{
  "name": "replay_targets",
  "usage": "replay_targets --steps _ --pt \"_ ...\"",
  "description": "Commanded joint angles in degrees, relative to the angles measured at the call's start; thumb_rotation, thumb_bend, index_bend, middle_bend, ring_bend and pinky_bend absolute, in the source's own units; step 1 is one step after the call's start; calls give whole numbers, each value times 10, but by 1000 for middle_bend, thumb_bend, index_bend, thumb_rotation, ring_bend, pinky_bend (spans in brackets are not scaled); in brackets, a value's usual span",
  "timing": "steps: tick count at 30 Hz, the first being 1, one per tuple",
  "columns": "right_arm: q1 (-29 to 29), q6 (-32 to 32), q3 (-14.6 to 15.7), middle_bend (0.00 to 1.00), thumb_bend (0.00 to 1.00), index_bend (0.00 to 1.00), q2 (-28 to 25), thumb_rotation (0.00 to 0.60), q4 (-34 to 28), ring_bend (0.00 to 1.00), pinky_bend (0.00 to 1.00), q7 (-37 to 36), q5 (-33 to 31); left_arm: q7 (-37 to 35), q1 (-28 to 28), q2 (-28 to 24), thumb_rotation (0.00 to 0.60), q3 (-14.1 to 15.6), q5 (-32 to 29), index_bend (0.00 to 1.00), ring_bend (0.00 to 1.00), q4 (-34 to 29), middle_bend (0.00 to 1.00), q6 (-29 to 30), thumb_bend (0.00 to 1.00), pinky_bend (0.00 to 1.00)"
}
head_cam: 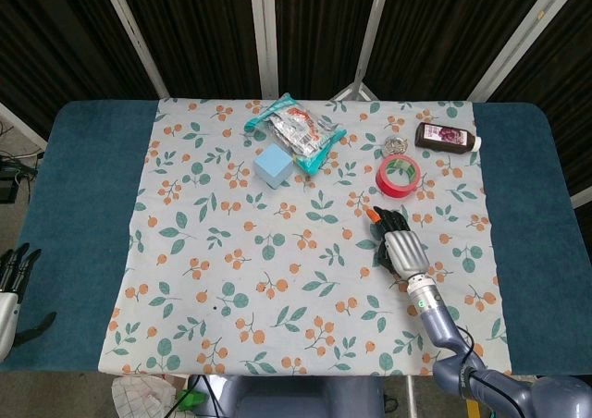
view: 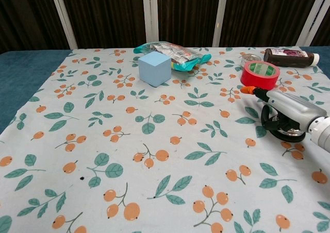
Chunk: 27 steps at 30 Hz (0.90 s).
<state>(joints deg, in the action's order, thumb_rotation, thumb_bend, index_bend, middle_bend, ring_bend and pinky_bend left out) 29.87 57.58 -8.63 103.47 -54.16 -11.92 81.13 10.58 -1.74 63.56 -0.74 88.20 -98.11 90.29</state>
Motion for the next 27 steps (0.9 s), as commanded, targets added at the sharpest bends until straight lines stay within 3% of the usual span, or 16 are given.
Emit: replay_targets --steps 1,7,13,14,21,27 --pt "3 0 8 0 1000 23 12 600 19 0 0 -4 6 0 1 0 600 0 -1 71 0 0 0 -1 295 90" --pt "8 57 -2 0 1000 24 -7 600 -12 0 0 -13 33 -3 1 -1 600 -1 -3 71 0 -1 0 0 295 90" --pt "4 140 -26 0 1000 23 -77 600 -112 0 0 27 66 -3 2 -2 600 0 -3 71 0 -1 0 -2 295 90" --pt "0 155 -25 0 1000 23 -105 600 -151 0 0 40 78 -3 2 -2 600 0 -1 71 0 -1 0 -2 295 90" --pt "-76 215 14 0 1000 23 -297 600 -423 0 0 146 105 0 1 -1 600 6 7 71 0 -1 0 0 295 90" --pt "-148 273 65 0 989 23 -384 600 -515 0 0 226 127 -4 -2 -3 600 10 15 71 0 -1 0 6 295 90"
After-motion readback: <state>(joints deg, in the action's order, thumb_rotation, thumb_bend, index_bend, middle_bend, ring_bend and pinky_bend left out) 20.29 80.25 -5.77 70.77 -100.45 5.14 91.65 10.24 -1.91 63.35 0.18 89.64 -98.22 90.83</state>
